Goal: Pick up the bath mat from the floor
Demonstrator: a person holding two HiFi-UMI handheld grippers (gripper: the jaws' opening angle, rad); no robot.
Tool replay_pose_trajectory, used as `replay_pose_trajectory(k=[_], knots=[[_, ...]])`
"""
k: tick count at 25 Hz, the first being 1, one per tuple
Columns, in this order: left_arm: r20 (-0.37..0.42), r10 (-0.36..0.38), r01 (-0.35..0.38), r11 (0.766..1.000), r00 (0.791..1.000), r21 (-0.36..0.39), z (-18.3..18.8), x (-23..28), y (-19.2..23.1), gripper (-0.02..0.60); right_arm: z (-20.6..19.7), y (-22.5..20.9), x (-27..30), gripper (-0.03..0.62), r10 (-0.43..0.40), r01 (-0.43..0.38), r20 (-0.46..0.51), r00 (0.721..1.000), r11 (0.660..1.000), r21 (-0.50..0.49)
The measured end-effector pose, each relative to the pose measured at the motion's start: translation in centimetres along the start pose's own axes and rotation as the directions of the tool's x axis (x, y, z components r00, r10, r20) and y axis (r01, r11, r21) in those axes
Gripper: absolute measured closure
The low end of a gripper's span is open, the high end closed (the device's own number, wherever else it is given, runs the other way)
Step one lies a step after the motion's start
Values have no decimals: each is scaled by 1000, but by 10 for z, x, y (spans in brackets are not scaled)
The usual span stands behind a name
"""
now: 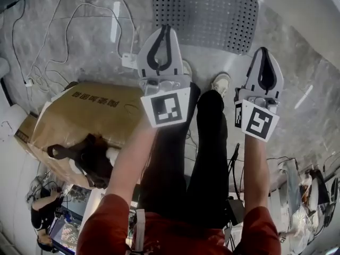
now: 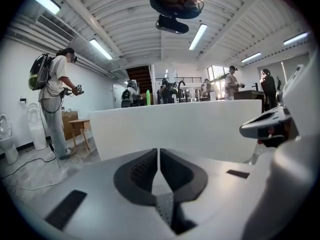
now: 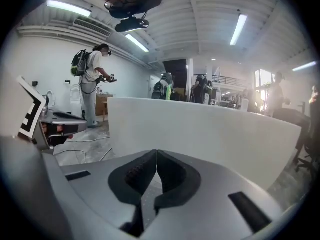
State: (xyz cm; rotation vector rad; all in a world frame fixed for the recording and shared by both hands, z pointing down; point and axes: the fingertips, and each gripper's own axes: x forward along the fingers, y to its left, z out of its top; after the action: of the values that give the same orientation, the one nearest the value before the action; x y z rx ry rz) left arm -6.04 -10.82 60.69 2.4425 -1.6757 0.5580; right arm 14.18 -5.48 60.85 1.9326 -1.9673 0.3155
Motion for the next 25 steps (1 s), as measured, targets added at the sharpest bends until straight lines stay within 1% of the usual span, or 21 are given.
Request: replay_pose_trajectory(k=[5,6,9,10,13,16,18,19,20,21,25], knots=[[-60,-26,28,999,998,42,-51,14,-1,565,-50,-5,16,582,-37,38,-53,998,999,7],[-70,-23,26,999,997,39,-63,17,-1,565,-64,-5,20,582,-41,42,-70,997,999,1],[-130,-8,6,1000,991,-18,-104,28,0,565,-104,-3,35,582,-32,32,-123,992,999,0],[-146,-10,8,1000,989,-19,-116,32,0,563,-116,-4,41,582,-26,27,-137,990,1000,4],[-179,-24,27,1000,984,14,-145,45,-5,563,-146,-12,55,582,-29,31,-171,985,1000,6],[-213,-11,15,1000,977,14,-178,54,-6,563,-171,-17,66,582,-31,35,-195,980,999,13],[-251,-14,22,999,968,31,-204,60,-4,560,-190,-15,74,580,-21,23,-218,976,1000,9],[-272,-19,31,999,962,40,-217,62,-3,536,-200,-14,78,580,-14,16,-230,973,1000,6],[-294,-23,37,998,956,42,-229,66,-3,488,-209,-13,83,580,-7,9,-243,970,1000,4],[-315,-26,41,998,949,40,-241,69,-2,457,-218,-13,87,580,0,1,-257,967,1000,3],[-394,-27,45,998,919,39,-285,85,3,390,-261,-16,107,570,14,-7,-326,945,1000,23]])
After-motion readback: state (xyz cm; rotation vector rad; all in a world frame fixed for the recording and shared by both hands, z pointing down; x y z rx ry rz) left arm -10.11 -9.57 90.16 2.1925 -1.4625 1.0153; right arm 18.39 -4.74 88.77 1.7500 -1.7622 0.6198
